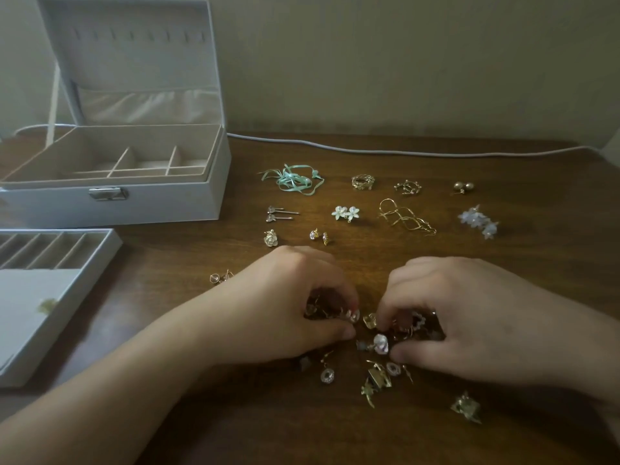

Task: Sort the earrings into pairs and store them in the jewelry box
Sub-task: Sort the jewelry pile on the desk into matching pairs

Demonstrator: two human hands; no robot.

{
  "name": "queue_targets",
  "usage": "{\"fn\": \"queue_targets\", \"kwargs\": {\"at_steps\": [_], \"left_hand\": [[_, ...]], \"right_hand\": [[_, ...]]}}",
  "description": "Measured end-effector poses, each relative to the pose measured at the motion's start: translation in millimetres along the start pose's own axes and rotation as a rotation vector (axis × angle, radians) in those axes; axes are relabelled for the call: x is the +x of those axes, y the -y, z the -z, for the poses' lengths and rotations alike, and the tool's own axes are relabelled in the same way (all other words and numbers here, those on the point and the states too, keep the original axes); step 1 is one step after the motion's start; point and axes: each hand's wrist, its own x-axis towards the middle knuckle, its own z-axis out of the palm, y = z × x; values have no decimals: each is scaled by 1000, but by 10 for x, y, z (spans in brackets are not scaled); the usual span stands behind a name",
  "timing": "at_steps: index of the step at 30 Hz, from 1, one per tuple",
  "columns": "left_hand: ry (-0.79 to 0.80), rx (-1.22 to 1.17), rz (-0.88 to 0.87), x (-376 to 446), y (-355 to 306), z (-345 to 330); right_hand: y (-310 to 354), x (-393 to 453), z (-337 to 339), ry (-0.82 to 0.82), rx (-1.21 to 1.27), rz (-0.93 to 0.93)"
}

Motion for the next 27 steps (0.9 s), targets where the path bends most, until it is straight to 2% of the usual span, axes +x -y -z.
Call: {"fn": "queue_targets", "kwargs": {"at_steps": [7,12,17,24,27], "left_hand": [[-58,-2,-4,23,-32,-42],[-166,-168,147,22,-69,-3],[-235,-271,242,32,-71,28],[-274,-258,276,36,-79,16],[-288,-318,289,33,-79,13]], "right_hand": [[21,34,1,11,32,24],[21,17,48,-16,124,-3],[29,58,2,-4,46,12],[69,39,-36,-20,-3,23],[82,58,-41,-97,-28,34]]}}
